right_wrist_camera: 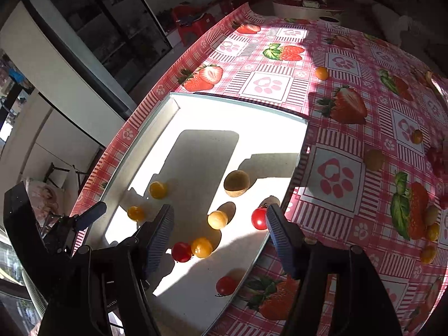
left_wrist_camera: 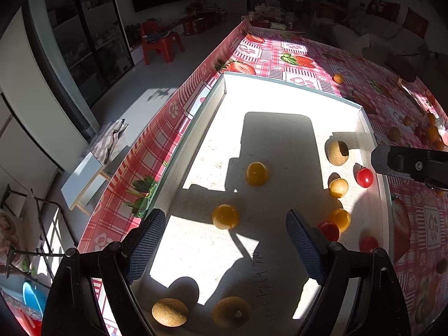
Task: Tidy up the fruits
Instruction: 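Move both open tools back over the fruits on the tablecloth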
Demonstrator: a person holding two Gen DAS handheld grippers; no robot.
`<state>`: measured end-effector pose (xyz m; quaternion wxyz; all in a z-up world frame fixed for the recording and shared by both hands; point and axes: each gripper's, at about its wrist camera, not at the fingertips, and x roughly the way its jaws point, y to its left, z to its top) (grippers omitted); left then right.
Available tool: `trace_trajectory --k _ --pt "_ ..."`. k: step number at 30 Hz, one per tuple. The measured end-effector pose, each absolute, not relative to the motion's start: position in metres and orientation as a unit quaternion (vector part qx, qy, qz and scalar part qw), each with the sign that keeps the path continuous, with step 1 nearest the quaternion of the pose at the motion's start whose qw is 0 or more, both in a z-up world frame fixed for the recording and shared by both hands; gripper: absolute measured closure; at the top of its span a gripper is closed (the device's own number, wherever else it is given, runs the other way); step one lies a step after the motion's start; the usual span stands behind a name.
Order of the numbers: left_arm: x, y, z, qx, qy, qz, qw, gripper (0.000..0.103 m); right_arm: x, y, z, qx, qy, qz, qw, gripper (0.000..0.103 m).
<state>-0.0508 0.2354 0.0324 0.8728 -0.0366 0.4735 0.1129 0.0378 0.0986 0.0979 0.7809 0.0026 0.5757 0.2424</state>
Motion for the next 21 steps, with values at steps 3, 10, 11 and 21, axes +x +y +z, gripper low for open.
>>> trace_trajectory --k 3,10,11,21 --pt "-0.054 0.228 0.037 -0.032 0.472 0.106 0.875 0.015 0.035 0.086 0.102 0.01 0.574 0.238 0.783 0.027" --pt "-0.054 0.198 0.058 -0.029 0.457 0.074 0.886 0.015 0.021 0.032 0.105 0.016 0.576 0.206 0.791 0.024" --pt "-0.054 0.191 0.061 -0.027 0.455 0.068 0.887 0.015 0.019 0.021 0.104 0.02 0.577 0.2 0.792 0.024" --pt "-0.037 0.106 0.081 0.011 0.453 -0.009 0.891 0.015 0.007 -0.09 0.097 0.052 0.583 0.106 0.804 0.024"
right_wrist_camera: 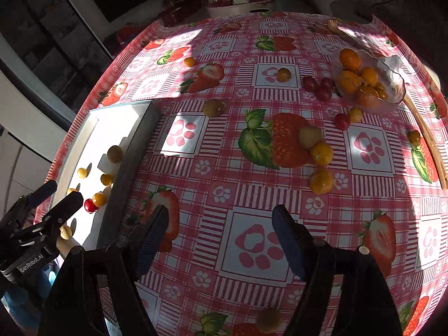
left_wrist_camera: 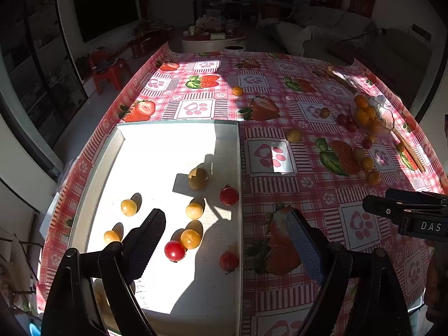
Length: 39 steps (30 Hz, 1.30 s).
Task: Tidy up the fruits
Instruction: 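Move both open tools back over the fruits on the tablecloth, then grasp a yellow-green fruit with the left tool while the right tool grasps a yellow tomato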
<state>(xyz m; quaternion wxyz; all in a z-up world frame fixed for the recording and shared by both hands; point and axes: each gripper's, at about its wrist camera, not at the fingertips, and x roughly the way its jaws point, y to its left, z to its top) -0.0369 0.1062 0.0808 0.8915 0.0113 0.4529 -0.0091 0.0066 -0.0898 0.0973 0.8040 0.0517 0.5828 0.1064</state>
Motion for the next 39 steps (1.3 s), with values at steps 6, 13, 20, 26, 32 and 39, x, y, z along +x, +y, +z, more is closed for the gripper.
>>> trace_trajectory --k 6,13,20,26,32,39 --pt "-0.024 0.061 0.082 0.034 0.46 -0.037 0.886 0.015 -0.001 -0.141 0.091 0.078 0.585 0.067 0.805 0.024" --pt "0.003 0.032 0.077 0.047 0.468 -0.044 0.881 0.015 -0.005 -0.162 0.084 0.085 0.582 0.054 0.807 0.024" --pt "0.042 0.013 0.055 0.068 0.472 -0.034 0.878 0.015 0.0 -0.163 0.079 0.074 0.578 0.051 0.811 0.024" --pt "0.073 0.011 0.038 0.066 0.472 -0.023 0.879 0.015 0.011 -0.154 0.074 0.05 0.568 0.047 0.82 0.024" --pt "0.1 0.011 0.032 0.057 0.47 -0.019 0.881 0.015 0.021 -0.146 0.065 0.034 0.565 0.045 0.823 0.024" --pt "0.112 0.011 0.016 0.053 0.484 -0.021 0.873 0.035 0.026 -0.137 0.062 0.013 0.559 0.043 0.828 0.024"
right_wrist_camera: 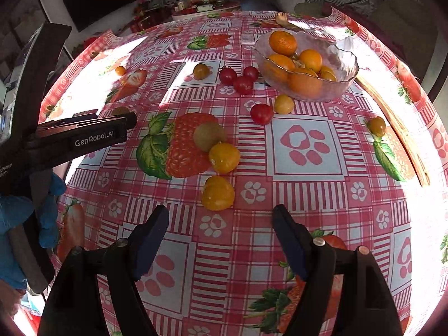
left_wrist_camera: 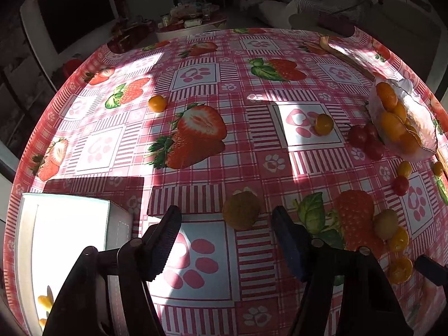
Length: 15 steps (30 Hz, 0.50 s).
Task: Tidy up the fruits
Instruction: 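Grasp a yellow-green fruit with the left tool while the right tool grasps a yellow tomato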
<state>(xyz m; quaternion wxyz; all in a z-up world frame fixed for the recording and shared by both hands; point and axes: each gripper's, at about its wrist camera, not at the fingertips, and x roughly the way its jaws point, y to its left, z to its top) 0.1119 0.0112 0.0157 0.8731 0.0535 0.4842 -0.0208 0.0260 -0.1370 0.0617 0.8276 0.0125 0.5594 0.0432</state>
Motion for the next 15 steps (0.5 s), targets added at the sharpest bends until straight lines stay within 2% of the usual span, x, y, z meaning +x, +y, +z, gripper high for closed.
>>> trace_trajectory --k 2,5,6,7,11,12,15 --pt "0.114 0.011 0.016 0.049 0.484 -0.026 0.873 0.041 0.027 -0.136 0.061 0.008 0.558 0.042 0.829 0.024" --pt "0.116 0.007 0.017 0.046 0.485 -0.037 0.873 0.059 0.03 -0.134 0.06 0.0 0.555 0.033 0.831 0.027" --pt "0.117 0.005 0.017 0.043 0.485 -0.045 0.872 0.071 0.031 -0.133 0.06 -0.002 0.554 0.029 0.832 0.029" --pt "0.116 0.003 0.017 0.042 0.485 -0.049 0.872 0.075 0.032 -0.132 0.06 -0.003 0.553 0.026 0.832 0.036" --pt "0.105 -0.001 0.017 0.045 0.484 -0.063 0.872 0.075 0.033 -0.133 0.062 -0.004 0.55 0.026 0.835 0.071" --pt "0.1 -0.003 0.018 0.048 0.483 -0.065 0.872 0.075 0.032 -0.134 0.063 0.001 0.551 0.032 0.834 0.075" --pt "0.079 -0.004 0.018 0.05 0.483 -0.072 0.871 0.075 0.028 -0.139 0.065 0.016 0.552 0.041 0.833 0.077"
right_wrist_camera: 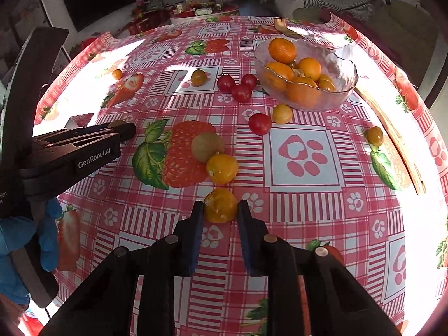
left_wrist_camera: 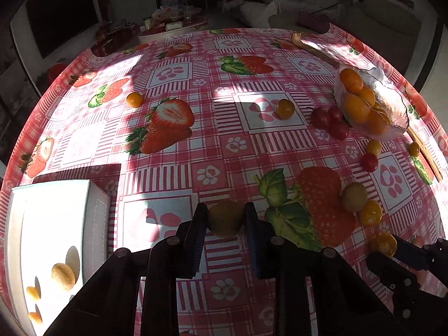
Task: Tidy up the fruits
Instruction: 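Grasp a yellow-green fruit with the left tool while the right tool grasps a yellow tomato, then carry both fruits over the white tray and open both tools to release them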
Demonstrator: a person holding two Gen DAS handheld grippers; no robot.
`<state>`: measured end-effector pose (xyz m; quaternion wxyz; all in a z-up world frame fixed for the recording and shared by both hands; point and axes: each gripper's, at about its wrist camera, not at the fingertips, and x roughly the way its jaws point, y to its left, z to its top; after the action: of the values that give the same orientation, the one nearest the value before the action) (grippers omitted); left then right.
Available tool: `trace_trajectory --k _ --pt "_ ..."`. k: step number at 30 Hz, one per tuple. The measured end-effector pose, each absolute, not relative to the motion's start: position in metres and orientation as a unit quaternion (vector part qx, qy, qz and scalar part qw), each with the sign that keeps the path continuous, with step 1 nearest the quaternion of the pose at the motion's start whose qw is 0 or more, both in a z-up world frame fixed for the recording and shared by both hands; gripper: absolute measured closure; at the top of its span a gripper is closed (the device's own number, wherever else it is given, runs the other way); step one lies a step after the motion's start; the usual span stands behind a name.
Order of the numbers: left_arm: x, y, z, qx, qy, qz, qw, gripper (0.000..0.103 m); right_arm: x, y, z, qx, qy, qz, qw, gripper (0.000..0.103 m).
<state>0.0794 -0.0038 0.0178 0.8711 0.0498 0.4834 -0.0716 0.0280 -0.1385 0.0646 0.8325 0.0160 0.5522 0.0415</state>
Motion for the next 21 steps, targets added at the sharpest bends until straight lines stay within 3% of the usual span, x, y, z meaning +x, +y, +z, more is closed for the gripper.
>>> trace_trajectory --k 21 --pt "-0.045 0.027 0.049 0.005 0.475 -0.081 0.876 0.075 -0.024 -0.153 0.099 0.046 0.545 0.073 0.834 0.077"
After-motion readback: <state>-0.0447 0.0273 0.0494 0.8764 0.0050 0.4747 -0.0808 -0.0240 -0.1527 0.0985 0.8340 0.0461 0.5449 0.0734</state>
